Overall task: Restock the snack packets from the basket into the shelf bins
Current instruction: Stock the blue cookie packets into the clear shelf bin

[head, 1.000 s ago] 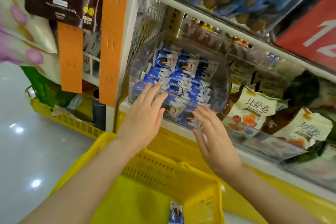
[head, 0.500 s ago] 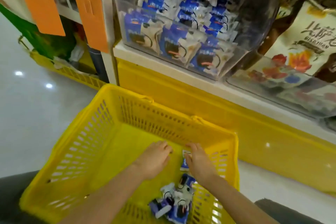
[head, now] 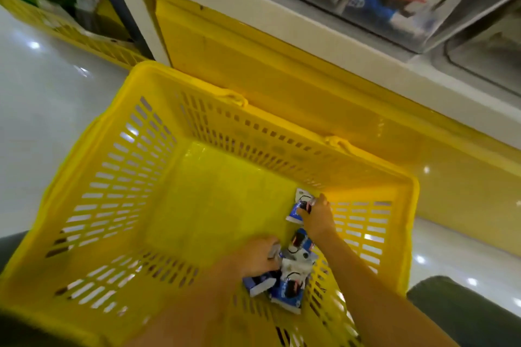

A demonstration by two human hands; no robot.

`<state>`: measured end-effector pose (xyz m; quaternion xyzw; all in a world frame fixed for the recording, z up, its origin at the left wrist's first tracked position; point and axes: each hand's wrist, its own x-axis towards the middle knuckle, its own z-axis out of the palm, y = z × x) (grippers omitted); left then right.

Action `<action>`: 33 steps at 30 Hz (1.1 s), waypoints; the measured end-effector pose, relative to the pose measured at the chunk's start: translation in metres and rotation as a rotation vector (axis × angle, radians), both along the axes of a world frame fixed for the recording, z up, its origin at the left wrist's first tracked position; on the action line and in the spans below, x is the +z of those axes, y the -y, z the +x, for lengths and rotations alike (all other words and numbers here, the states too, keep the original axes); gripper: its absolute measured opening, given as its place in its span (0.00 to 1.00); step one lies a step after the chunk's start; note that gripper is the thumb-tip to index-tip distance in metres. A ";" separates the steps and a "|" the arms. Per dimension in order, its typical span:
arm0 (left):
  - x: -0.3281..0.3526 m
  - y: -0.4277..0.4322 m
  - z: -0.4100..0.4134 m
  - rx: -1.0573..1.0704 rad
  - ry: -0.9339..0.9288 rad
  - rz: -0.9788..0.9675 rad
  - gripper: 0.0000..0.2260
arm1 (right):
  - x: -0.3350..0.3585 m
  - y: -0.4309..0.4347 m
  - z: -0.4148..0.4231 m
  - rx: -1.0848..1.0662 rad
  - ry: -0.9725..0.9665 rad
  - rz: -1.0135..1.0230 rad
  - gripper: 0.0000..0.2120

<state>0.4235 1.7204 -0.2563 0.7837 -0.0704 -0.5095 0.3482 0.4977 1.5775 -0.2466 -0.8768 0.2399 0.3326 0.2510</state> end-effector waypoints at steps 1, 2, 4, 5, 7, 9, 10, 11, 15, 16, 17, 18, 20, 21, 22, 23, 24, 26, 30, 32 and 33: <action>-0.003 -0.001 -0.001 -0.025 0.004 0.021 0.07 | -0.003 -0.001 0.000 0.000 -0.001 -0.005 0.30; -0.005 -0.002 -0.002 -0.039 0.013 0.030 0.06 | -0.005 -0.002 0.000 0.001 0.000 -0.013 0.33; -0.009 -0.005 -0.002 -0.052 -0.003 0.061 0.15 | -0.008 -0.004 0.001 -0.017 0.016 -0.022 0.38; -0.008 -0.008 -0.001 -0.017 -0.031 0.066 0.13 | -0.008 -0.004 0.001 -0.034 0.021 -0.015 0.39; -0.006 -0.012 0.003 0.038 -0.064 0.059 0.07 | -0.010 -0.003 0.003 -0.040 0.008 0.000 0.37; -0.005 -0.021 0.007 0.094 -0.079 0.055 0.17 | -0.011 -0.002 0.005 -0.006 -0.030 0.001 0.35; -0.004 -0.027 0.009 0.140 -0.061 0.046 0.16 | -0.011 -0.002 0.006 0.015 -0.046 0.000 0.35; -0.002 -0.034 0.012 0.198 -0.052 0.040 0.13 | -0.010 -0.003 0.006 0.031 -0.050 0.003 0.35; 0.006 -0.060 0.021 0.463 -0.001 0.038 0.10 | 0.001 -0.010 0.002 -0.060 0.057 0.098 0.31; 0.008 -0.066 0.022 0.547 0.006 0.027 0.08 | 0.006 -0.012 0.001 -0.084 0.097 0.130 0.29; 0.012 -0.070 0.023 0.634 0.004 0.010 0.08 | 0.012 -0.015 0.001 -0.095 0.136 0.156 0.28; 0.017 -0.073 0.025 0.708 0.008 -0.005 0.12 | 0.018 -0.017 0.000 -0.100 0.173 0.180 0.26; 0.027 -0.078 0.026 0.797 0.006 -0.036 0.18 | 0.033 -0.021 -0.001 -0.120 0.233 0.239 0.20; 0.034 -0.079 0.026 0.845 -0.004 -0.056 0.18 | 0.042 -0.023 -0.002 -0.129 0.257 0.279 0.16; 0.040 -0.078 0.025 0.901 -0.023 -0.084 0.17 | 0.048 -0.025 -0.004 -0.140 0.268 0.320 0.13; 0.046 -0.077 0.025 0.956 -0.037 -0.113 0.16 | 0.056 -0.027 -0.005 -0.154 0.270 0.356 0.12; 0.052 -0.074 0.023 1.008 -0.043 -0.147 0.14 | 0.063 -0.029 -0.007 -0.181 0.265 0.392 0.12; 0.065 -0.067 0.021 1.126 -0.081 -0.203 0.09 | 0.080 -0.032 -0.011 -0.268 0.239 0.492 0.13; 0.095 -0.056 0.017 1.332 -0.207 -0.350 0.08 | 0.117 -0.035 -0.022 -0.385 0.247 0.718 0.04; 0.114 -0.052 0.016 1.383 -0.231 -0.451 0.08 | 0.136 -0.033 -0.027 -0.386 0.274 0.763 0.04; 0.123 -0.052 0.016 1.390 -0.233 -0.498 0.10 | 0.145 -0.031 -0.030 -0.367 0.282 0.769 0.04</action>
